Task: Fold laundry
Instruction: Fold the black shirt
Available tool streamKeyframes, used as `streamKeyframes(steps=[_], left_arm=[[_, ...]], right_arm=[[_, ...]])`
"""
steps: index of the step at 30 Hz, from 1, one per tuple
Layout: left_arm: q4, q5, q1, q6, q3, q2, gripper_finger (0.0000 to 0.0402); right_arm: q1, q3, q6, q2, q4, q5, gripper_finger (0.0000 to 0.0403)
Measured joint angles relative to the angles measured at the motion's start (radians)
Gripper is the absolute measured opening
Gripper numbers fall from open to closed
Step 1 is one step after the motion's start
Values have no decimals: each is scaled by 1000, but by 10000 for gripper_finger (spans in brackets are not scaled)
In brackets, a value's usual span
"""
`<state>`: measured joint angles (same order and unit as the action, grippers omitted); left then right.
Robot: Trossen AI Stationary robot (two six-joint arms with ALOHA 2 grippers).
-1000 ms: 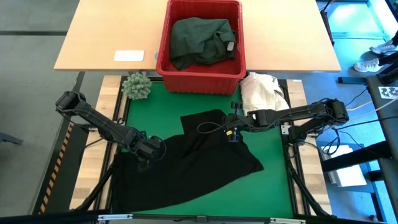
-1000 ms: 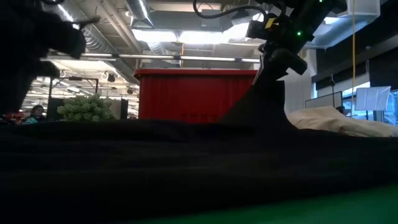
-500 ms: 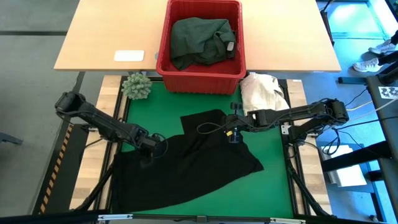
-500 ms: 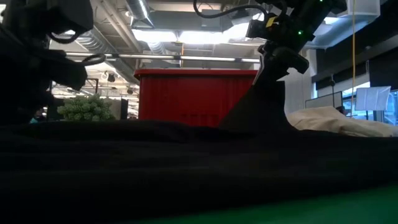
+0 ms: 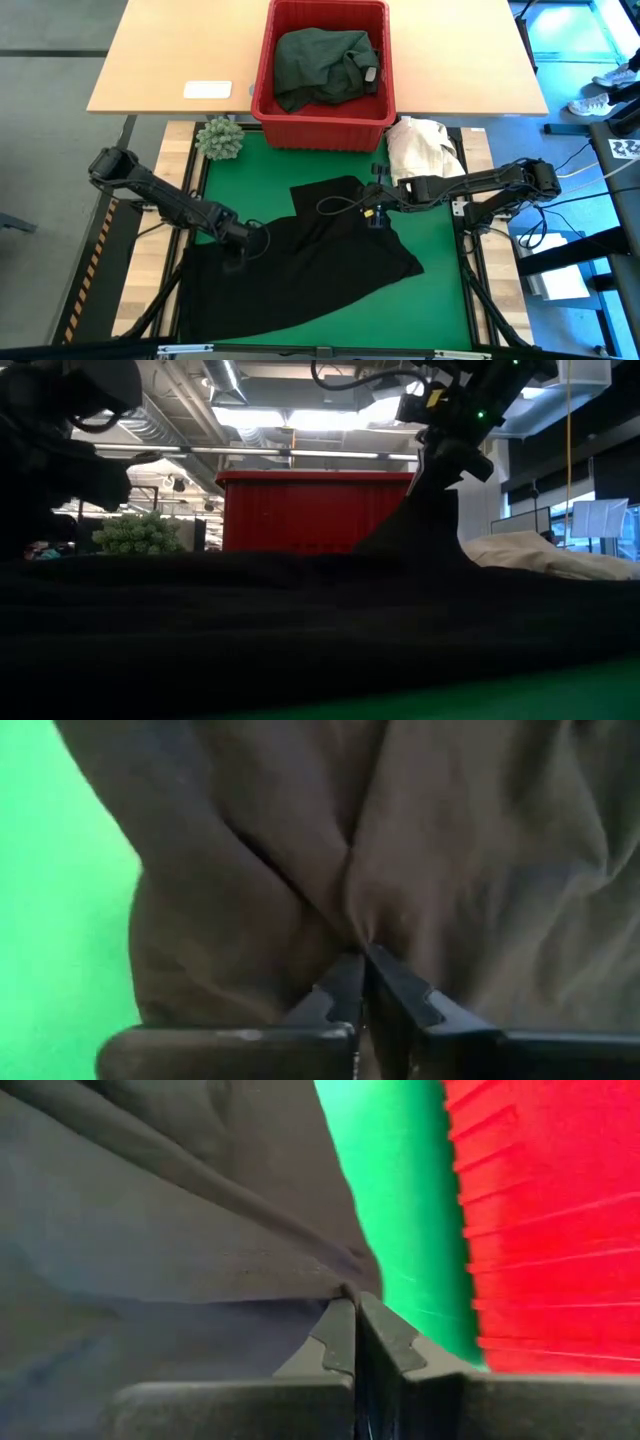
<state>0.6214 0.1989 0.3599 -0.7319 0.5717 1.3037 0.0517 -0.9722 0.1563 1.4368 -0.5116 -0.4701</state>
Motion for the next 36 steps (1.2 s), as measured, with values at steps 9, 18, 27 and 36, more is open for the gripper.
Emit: streamKeyframes(steps=[9, 18, 27, 36], left_arm=[[309, -162, 132, -106, 250, 0, 1], [579, -273, 224, -362, 330, 0, 0], [567, -284, 232, -542, 230, 0, 0], [491, -219, 216, -597, 80, 0, 0]], right_arm=[[-14, -1, 2, -38, 56, -112, 0], [-164, -2, -22, 0, 98, -132, 0], [-339, -2, -45, 225, 215, 49, 0], [-373, 0, -20, 398, 323, 128, 7]])
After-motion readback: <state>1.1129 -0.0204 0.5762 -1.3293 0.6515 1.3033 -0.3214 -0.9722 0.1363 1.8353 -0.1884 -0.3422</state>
